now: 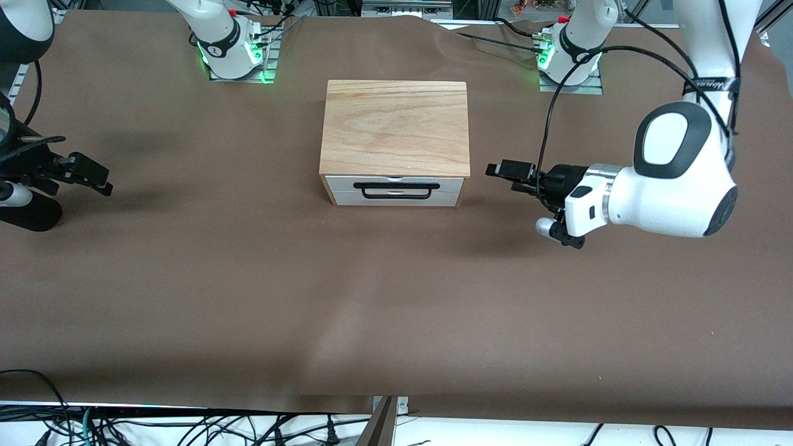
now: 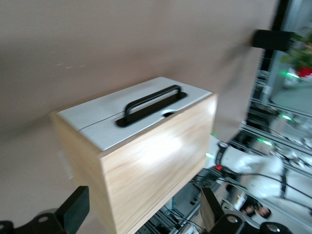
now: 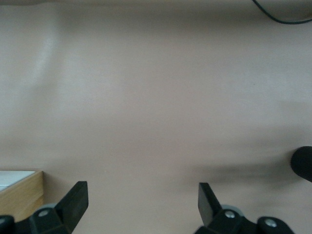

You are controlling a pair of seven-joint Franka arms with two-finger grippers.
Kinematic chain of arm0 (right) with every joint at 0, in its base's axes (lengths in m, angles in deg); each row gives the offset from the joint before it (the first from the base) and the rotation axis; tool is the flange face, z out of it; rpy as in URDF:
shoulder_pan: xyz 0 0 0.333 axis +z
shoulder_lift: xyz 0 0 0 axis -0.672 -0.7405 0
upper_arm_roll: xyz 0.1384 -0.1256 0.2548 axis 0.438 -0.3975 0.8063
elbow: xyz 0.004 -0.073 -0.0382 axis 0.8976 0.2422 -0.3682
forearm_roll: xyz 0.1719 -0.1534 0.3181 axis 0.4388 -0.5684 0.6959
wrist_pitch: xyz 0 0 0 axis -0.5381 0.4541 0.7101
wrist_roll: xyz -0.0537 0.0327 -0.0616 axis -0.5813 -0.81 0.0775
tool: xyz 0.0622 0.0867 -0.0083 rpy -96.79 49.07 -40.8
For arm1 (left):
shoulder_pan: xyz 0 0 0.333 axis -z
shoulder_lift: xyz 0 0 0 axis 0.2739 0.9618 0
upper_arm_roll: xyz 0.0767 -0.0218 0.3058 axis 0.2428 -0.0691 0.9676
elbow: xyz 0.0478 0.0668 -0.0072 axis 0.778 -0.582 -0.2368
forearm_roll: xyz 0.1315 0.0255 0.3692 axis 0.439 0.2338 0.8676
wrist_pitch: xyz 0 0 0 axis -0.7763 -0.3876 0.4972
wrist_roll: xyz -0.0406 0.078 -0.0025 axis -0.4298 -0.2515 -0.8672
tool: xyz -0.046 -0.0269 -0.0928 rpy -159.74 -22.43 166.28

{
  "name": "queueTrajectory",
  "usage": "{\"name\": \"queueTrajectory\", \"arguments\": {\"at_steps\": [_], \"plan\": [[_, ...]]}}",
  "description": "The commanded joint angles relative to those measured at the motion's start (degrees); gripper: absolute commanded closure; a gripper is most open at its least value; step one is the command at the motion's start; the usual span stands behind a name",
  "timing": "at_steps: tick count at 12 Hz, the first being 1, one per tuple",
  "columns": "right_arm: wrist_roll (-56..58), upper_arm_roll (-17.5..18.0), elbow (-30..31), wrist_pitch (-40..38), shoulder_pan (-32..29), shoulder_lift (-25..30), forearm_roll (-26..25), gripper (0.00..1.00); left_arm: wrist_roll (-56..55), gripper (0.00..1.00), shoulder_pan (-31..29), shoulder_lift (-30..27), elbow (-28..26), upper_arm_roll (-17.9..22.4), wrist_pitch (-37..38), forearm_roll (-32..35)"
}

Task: Pull top drawer with both arms simultaneously
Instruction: 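Move the left gripper toward the drawer handle while the right gripper approaches, then grasp the black handle ends with both grippers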

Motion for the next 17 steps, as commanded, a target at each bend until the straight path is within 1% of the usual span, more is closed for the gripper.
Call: {"name": "queueTrajectory", "arguments": {"at_steps": [1,4,6,7,8,9,10,12,13,14,15,16,17], "plan": [[-0.42,0.56,-1.58,-0.52,-0.04,-2.91,2.77,0.00,7.29,0.00,-0.30,2.24,0.62,0.18,-1.43,-4.09],[-0.16,0.73,-1.31,-0.52,1.63,-5.02,2.77,0.00,12.21,0.00,-0.39,3.99,-0.53,0.18,-2.15,-10.32],[-0.42,0.73,-1.40,-0.08,4.96,-6.87,3.73,0.00,16.95,0.00,-0.39,5.74,-1.05,0.18,-2.15,-10.87],[-0.25,0.82,-1.40,-0.17,5.76,-8.00,6.78,0.00,19.06,0.00,-0.39,6.54,-1.93,0.27,-2.49,-11.30],[-0.68,0.74,-1.31,-0.52,6.55,-8.71,11.86,0.00,20.04,0.00,-0.48,6.37,-5.33,0.18,-4.32,-14.52],[0.01,0.73,-1.31,-0.52,6.38,-10.20,16.09,0.00,22.57,0.00,-0.39,6.28,-8.93,0.18,-5.56,-19.86],[0.62,0.73,-1.23,-0.52,6.03,-11.78,21.09,0.00,26.69,0.00,0.22,6.20,-12.10,0.18,-8.18,-23.57],[5.62,0.56,-1.05,0.09,5.77,-15.99,34.87,0.00,33.47,0.00,0.40,6.19,-16.68,-0.43,-12.33,-25.97],[7.12,0.47,-0.96,0.18,5.33,-18.54,41.11,0.00,34.98,0.00,0.40,6.19,-18.96,-0.78,-13.56,-28.51],[8.35,0.38,-0.87,0.36,5.33,-20.48,45.00,0.00,36.12,0.03,0.49,6.37,-20.73,-1.48,-14.09,-32.62],[9.06,0.47,-0.79,1.66,5.67,-21.02,45.74,0.00,36.40,0.11,0.66,6.72,-21.44,-2.62,-14.27,-35.62],[9.76,0.73,-0.78,3.33,6.20,-22.24,46.27,0.00,36.49,0.16,1.88,7.50,-21.45,-2.81,-15.84,-36.00],[11.86,0.73,-0.78,3.96,6.64,-23.21,48.71,0.00,36.57,0.28,3.11,8.64,-21.19,-2.81,-16.03,-35.92]]}}
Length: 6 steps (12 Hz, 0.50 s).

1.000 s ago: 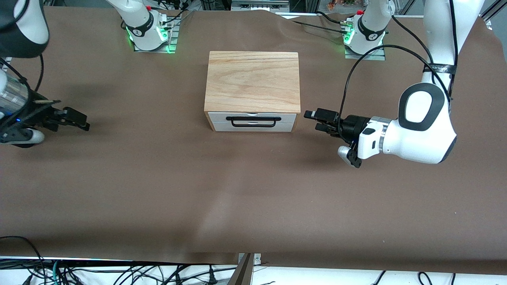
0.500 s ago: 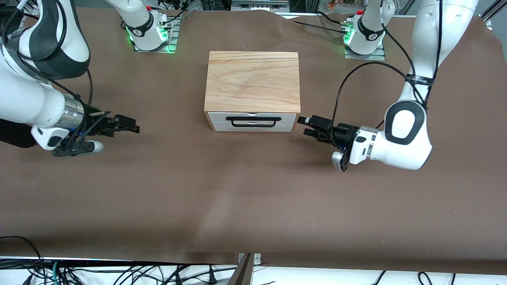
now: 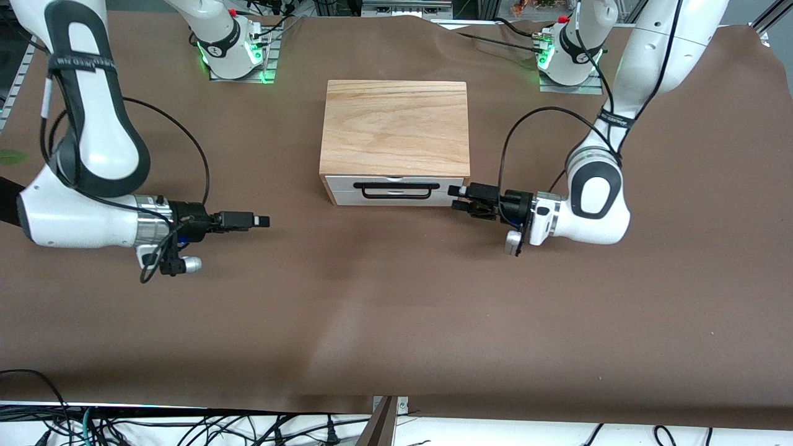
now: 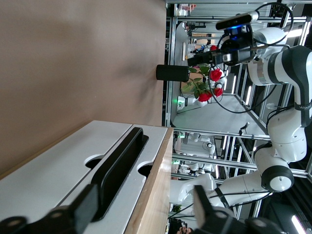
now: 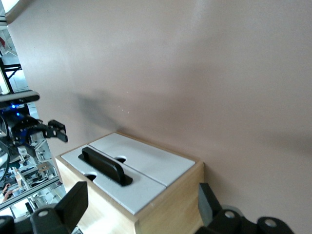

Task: Pull top drawer with both arms simultaneously
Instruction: 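Grasp the black handle ends with both grippers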

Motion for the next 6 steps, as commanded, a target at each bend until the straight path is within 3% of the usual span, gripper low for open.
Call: {"name": "queueTrajectory", "arguments": {"at_steps": [1,3,6], "plan": [[6.01,0.45,-0.80,0.82,0.53,-3.39,8.96,0.00,1.73,0.34,2.09,1.58,-0.36,-0.16,-0.89,-1.86],[14.27,0.45,0.16,0.30,0.96,-7.00,19.79,0.00,2.00,0.34,2.70,3.33,0.87,-0.07,-0.88,0.41],[22.98,0.54,0.43,-0.05,2.98,-11.04,27.98,0.00,2.26,0.34,2.70,5.27,5.17,-0.07,-1.32,6.66]]}}
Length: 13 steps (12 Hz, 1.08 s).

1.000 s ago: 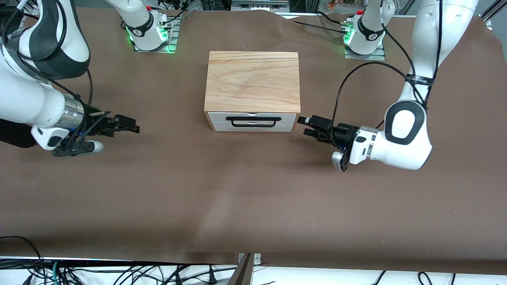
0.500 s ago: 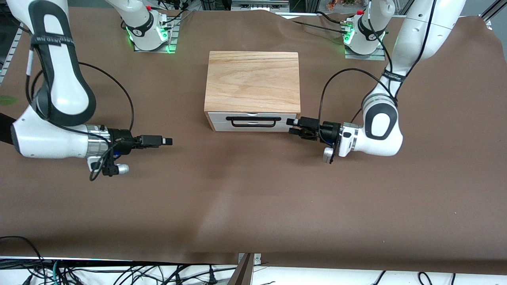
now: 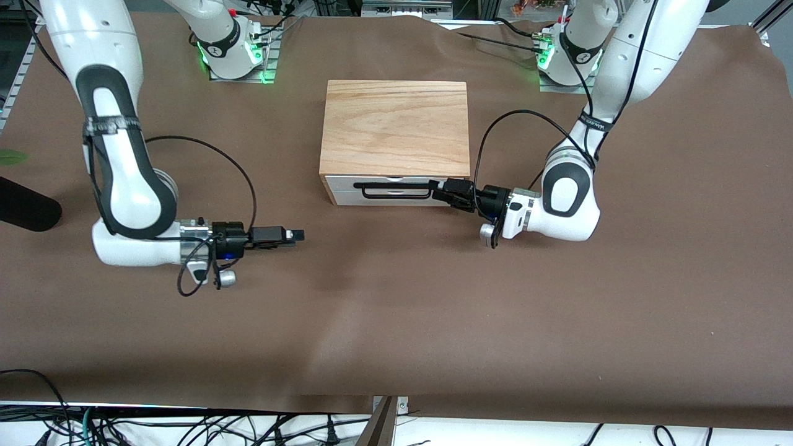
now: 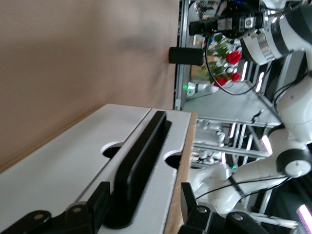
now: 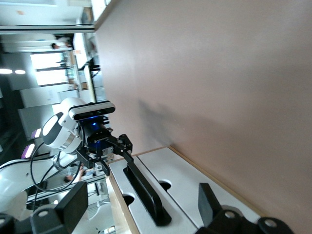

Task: Pull top drawer with both arms simultaneously
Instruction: 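Grasp the black handle ends with both grippers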

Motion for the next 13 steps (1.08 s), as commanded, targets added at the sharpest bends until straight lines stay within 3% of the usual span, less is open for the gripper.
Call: {"name": "queueTrajectory", "arguments": {"at_steps": [1,3,5,8,11,13], "plan": [[5.55,0.06,0.12,-0.44,1.99,-2.40,6.87,0.00,1.50,0.37,1.03,2.40,3.62,0.11,-0.16,2.47],[5.65,0.06,0.56,-0.09,4.53,-3.10,10.31,0.00,6.84,0.53,1.39,4.24,3.80,0.02,0.01,1.94],[9.14,0.15,2.13,-0.44,6.03,-3.64,12.87,0.00,8.19,0.62,1.39,4.69,3.71,0.02,0.19,1.94],[17.48,0.15,6.34,-0.44,8.05,-3.64,17.78,0.00,8.10,0.88,1.39,4.78,3.71,0.02,0.28,1.94],[23.39,0.93,10.48,-1.05,9.29,-3.29,20.34,0.01,8.10,0.91,1.39,5.22,3.45,0.02,0.37,1.94],[25.94,2.08,11.80,-1.58,9.38,-3.20,21.92,0.02,8.10,1.00,1.39,5.31,3.54,0.02,0.54,1.94]]}}
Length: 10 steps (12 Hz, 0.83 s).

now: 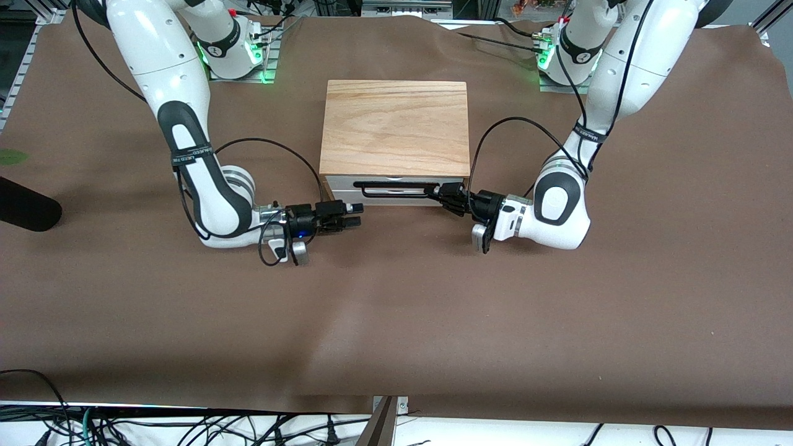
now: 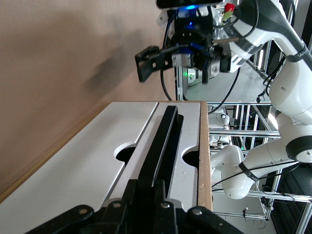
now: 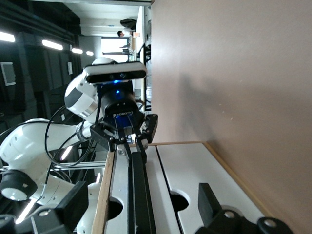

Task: Pull top drawer with both arms simultaneously
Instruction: 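Grasp the black handle ends with both grippers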

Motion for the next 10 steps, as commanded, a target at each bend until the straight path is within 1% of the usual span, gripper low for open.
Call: {"name": "queueTrajectory", "arguments": {"at_steps": [1,4,6,10], "plan": [[3.42,1.52,2.66,-0.54,0.05,1.08,2.37,0.03,1.87,1.00,0.57,1.44,0.72,0.08,-0.54,0.91],[3.95,2.14,3.80,-0.62,0.05,1.52,2.46,0.05,1.96,1.00,0.57,1.53,0.64,0.08,-0.46,0.91],[4.73,2.05,4.59,-3.07,-0.04,2.05,2.46,0.05,1.87,1.00,0.48,1.53,0.64,0.08,-0.46,0.91],[6.67,1.44,8.55,-6.86,-0.57,4.07,2.46,0.06,1.87,1.00,0.48,1.53,0.64,0.08,-0.46,0.91]]}}
